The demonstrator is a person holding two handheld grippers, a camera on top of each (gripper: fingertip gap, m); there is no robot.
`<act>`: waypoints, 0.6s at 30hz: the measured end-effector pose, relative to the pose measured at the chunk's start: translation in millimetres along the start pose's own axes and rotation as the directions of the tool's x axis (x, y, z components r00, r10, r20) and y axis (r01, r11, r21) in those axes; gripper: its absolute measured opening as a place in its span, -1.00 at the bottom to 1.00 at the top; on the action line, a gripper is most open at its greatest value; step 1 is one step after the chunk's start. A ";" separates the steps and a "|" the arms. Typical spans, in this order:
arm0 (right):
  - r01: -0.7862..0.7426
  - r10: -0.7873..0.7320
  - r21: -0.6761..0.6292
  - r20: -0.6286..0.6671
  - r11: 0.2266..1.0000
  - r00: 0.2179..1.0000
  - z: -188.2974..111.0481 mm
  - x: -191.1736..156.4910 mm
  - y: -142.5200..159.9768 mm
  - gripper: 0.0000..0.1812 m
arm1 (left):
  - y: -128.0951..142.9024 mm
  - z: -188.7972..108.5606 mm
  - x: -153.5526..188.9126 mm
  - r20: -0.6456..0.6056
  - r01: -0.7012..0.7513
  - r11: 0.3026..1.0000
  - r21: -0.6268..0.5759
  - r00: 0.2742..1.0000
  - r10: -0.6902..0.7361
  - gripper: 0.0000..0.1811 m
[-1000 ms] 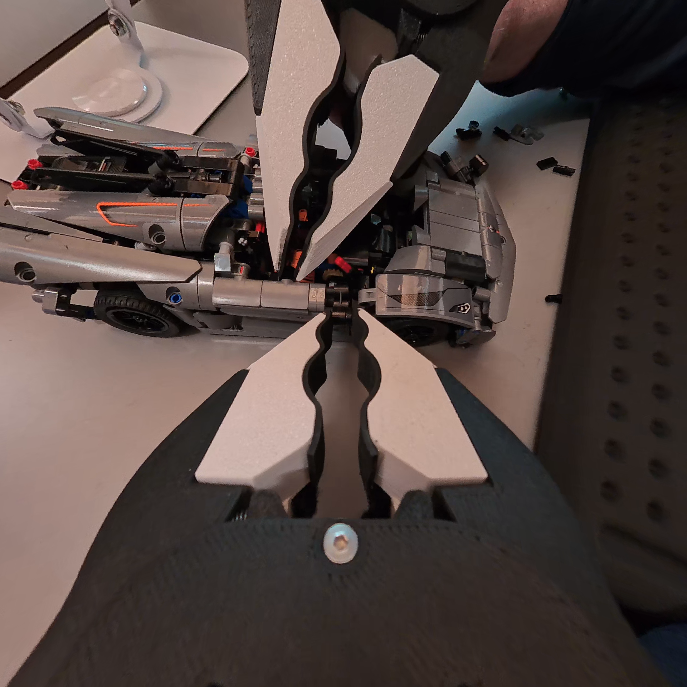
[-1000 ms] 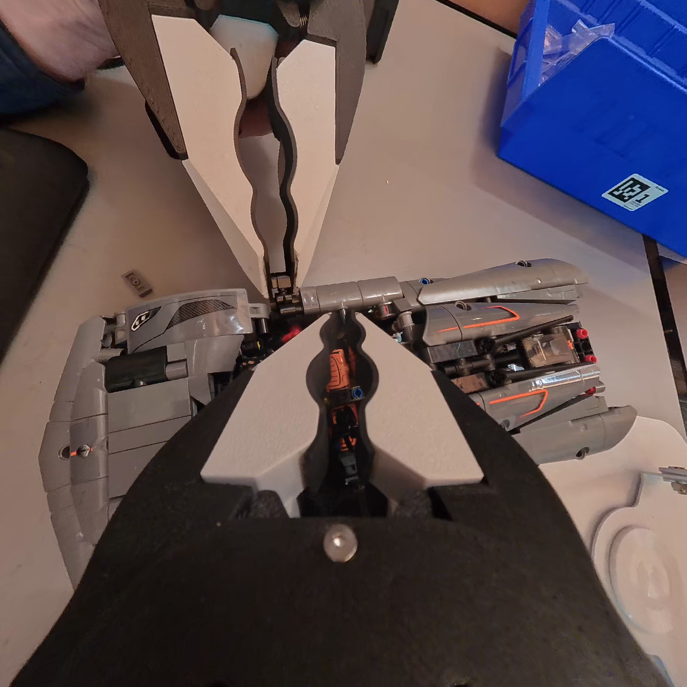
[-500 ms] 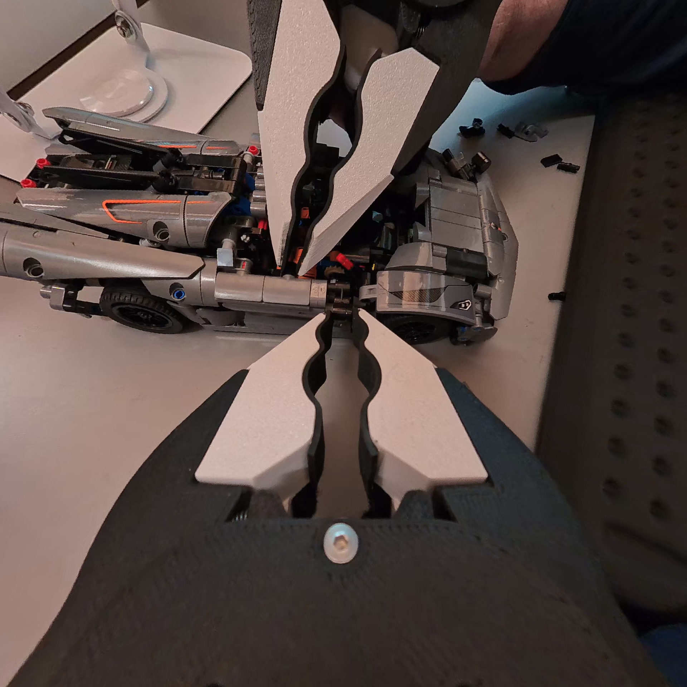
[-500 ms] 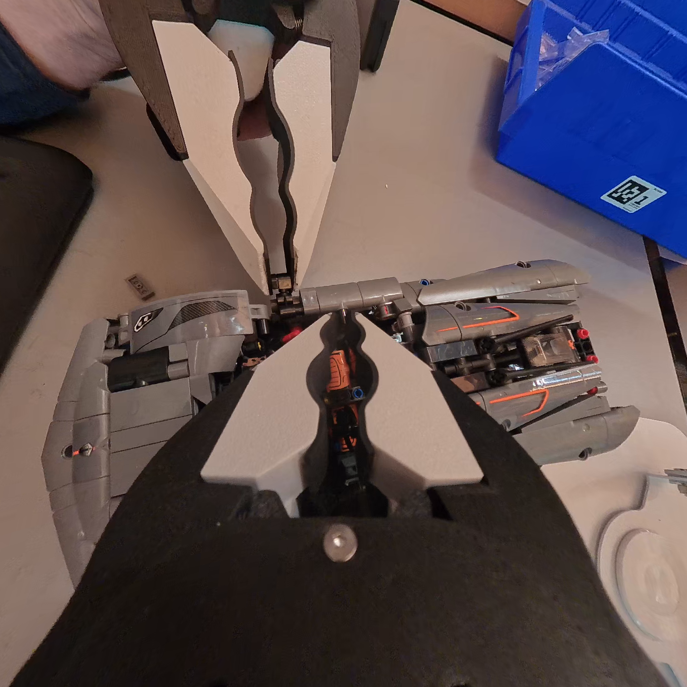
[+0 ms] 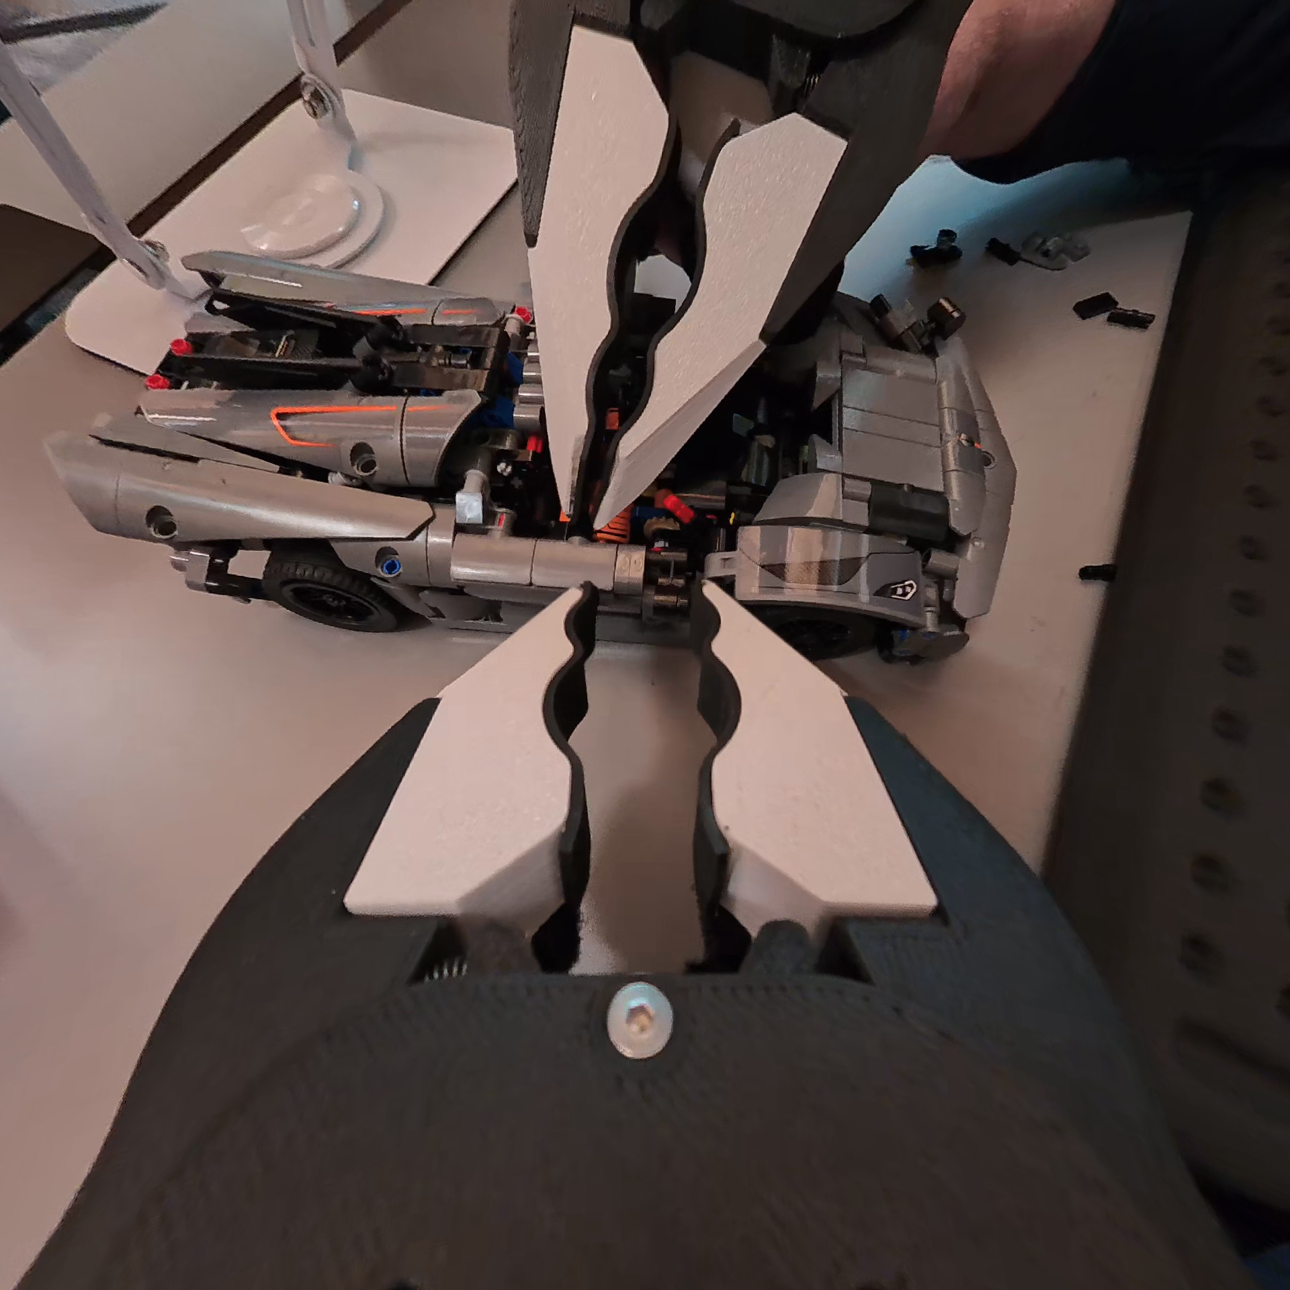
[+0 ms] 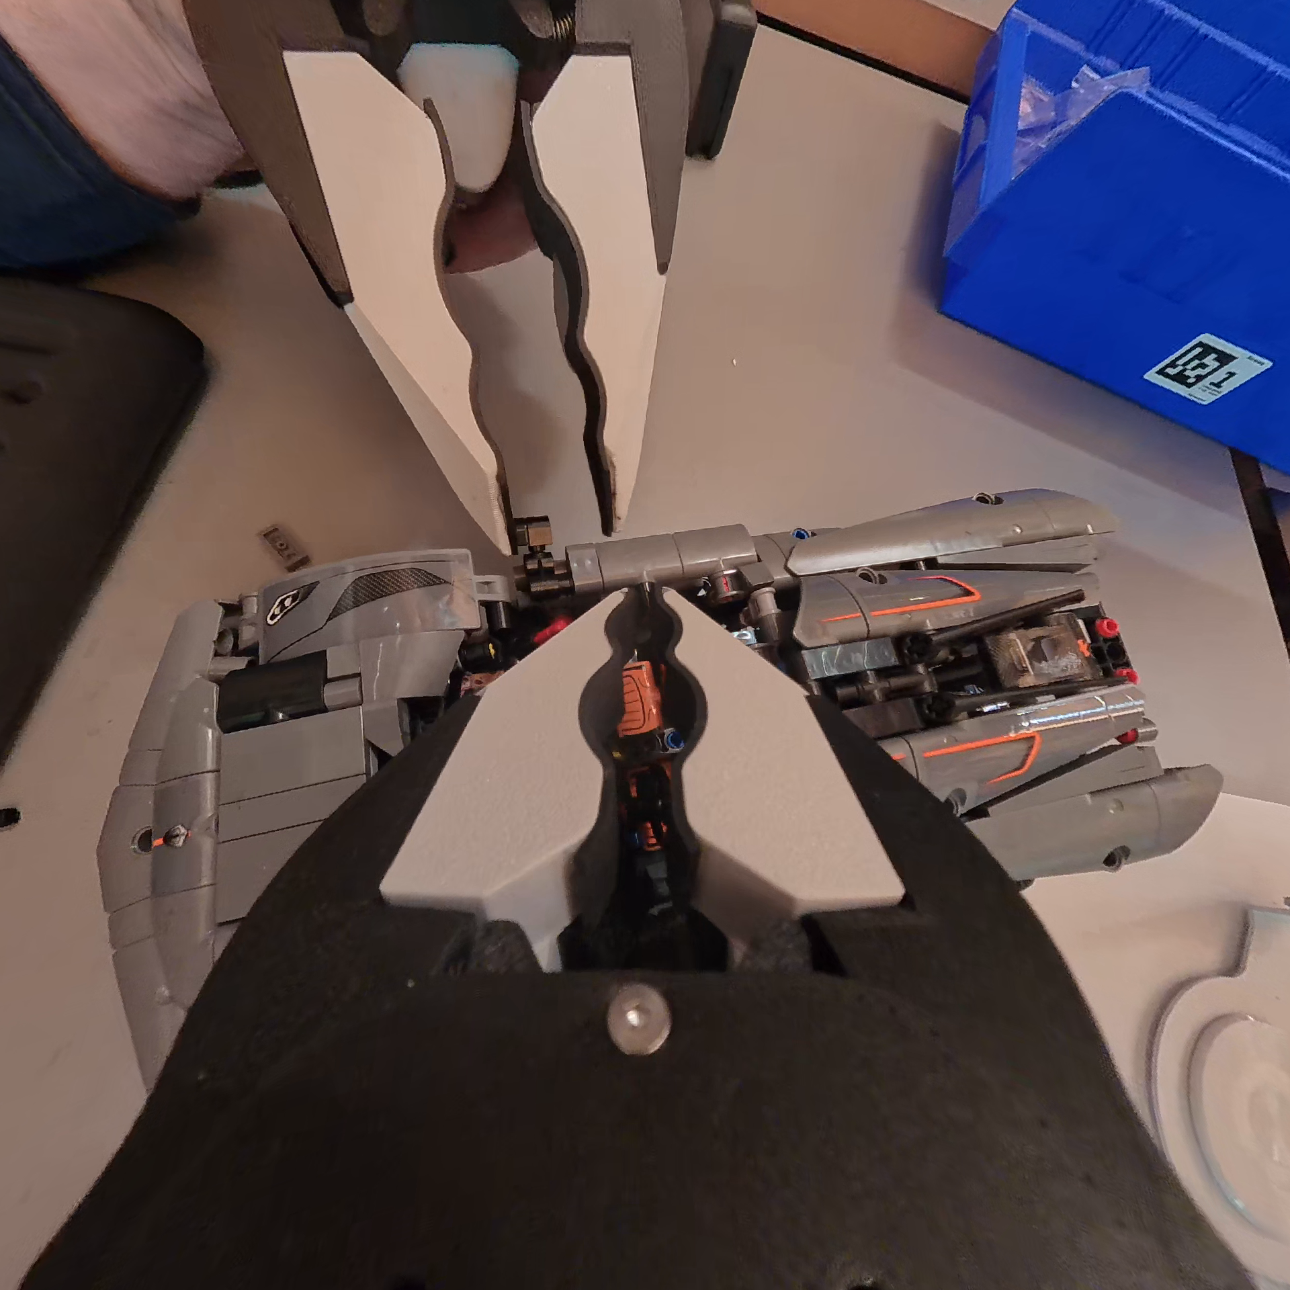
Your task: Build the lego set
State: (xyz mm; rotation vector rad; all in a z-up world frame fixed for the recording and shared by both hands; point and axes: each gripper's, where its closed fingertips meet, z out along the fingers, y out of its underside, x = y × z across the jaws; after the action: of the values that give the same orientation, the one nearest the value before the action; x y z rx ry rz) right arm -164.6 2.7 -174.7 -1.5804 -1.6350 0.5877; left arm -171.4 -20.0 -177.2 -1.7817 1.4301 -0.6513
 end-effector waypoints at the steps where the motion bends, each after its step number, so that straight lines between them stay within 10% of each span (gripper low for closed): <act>1: 0.001 -0.001 0.000 -0.001 1.000 1.000 0.1 0.1 -0.1 -0.99 | -0.1 0.4 0.7 0.000 -0.006 1.000 -0.001 1.000 0.006 -0.74; 18: -0.002 0.002 0.008 0.002 1.000 1.000 2.5 -0.6 -1.2 -1.00 | -1.2 4.4 4.7 -0.019 -0.034 0.999 -0.007 0.999 0.034 -0.83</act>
State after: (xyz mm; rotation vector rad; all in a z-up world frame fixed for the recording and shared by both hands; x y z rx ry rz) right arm -167.4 2.4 -175.4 -1.5758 -1.6310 0.5961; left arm -166.1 -23.5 -179.2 -1.7578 1.4740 -0.6472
